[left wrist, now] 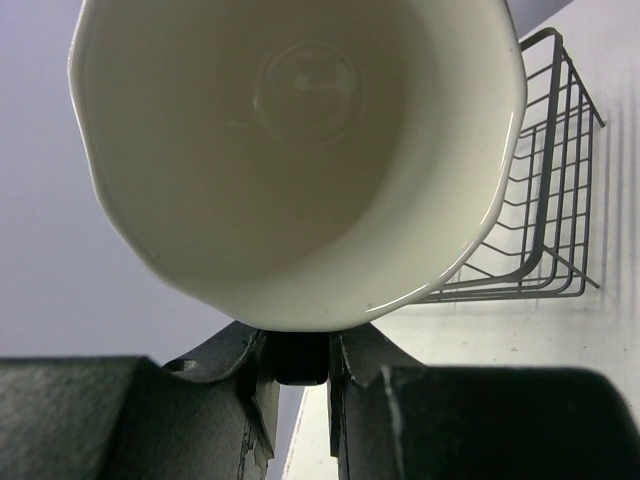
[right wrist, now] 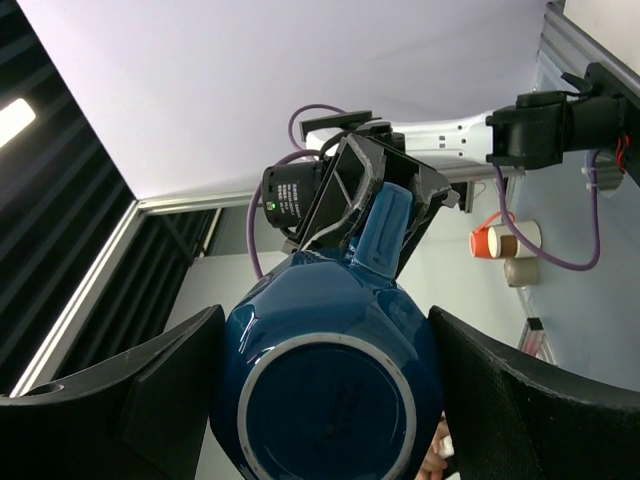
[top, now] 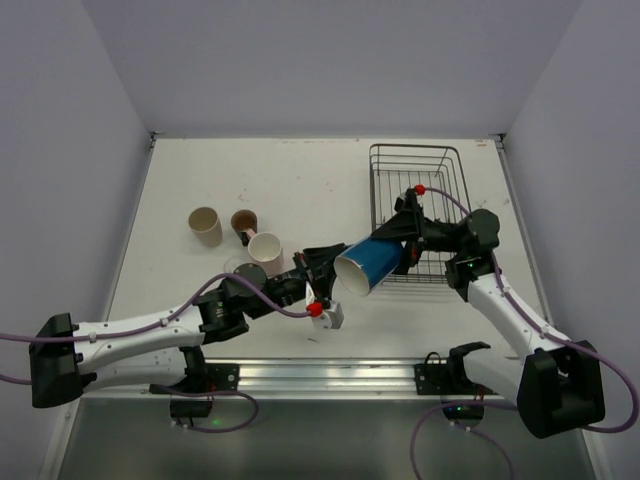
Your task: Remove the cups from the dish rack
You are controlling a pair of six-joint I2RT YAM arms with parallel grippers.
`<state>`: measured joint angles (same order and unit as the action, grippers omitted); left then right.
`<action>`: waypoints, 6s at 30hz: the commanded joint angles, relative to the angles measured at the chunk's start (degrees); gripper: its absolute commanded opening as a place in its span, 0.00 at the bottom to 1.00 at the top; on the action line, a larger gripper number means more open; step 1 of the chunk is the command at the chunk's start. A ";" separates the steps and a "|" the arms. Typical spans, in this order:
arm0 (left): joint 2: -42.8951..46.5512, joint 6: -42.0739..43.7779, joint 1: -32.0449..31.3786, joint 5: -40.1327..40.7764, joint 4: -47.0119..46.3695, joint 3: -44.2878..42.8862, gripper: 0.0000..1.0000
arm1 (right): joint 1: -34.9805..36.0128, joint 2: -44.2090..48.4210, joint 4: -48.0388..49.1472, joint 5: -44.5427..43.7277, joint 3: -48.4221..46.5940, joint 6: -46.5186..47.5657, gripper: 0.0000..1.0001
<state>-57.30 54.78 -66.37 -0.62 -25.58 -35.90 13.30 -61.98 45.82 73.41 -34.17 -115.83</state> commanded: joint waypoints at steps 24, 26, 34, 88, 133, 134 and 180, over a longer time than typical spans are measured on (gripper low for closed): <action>7.02 -12.66 1.42 3.58 4.48 -6.63 0.00 | -10.66 1.16 -45.52 -1.77 -10.82 25.46 0.99; 8.25 -15.39 1.51 5.19 6.50 -8.57 0.00 | -12.76 1.07 -48.27 -2.82 -11.27 28.11 0.99; 7.91 -25.41 2.38 20.22 20.10 -17.96 0.00 | -17.95 3.00 -48.90 -4.76 -8.02 30.14 0.99; 1.13 -64.43 62.50 22.69 60.91 -28.17 0.00 | -16.29 2.74 -44.61 -6.26 -4.41 39.37 0.99; 2.80 -95.92 62.59 21.54 79.03 -18.59 0.00 | -8.11 -0.96 -46.44 -4.85 -8.81 41.74 0.99; 2.89 -96.00 62.59 21.54 78.67 -18.42 0.00 | -8.11 -1.04 -46.44 -4.85 -8.72 41.65 0.99; -6.68 -94.86 62.59 18.91 64.87 -6.29 0.00 | -8.11 -2.01 -46.17 -4.59 -8.98 42.00 0.99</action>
<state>-64.03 -40.73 -4.16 16.64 43.92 -41.54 4.89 -63.81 -0.05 67.24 -41.04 -74.70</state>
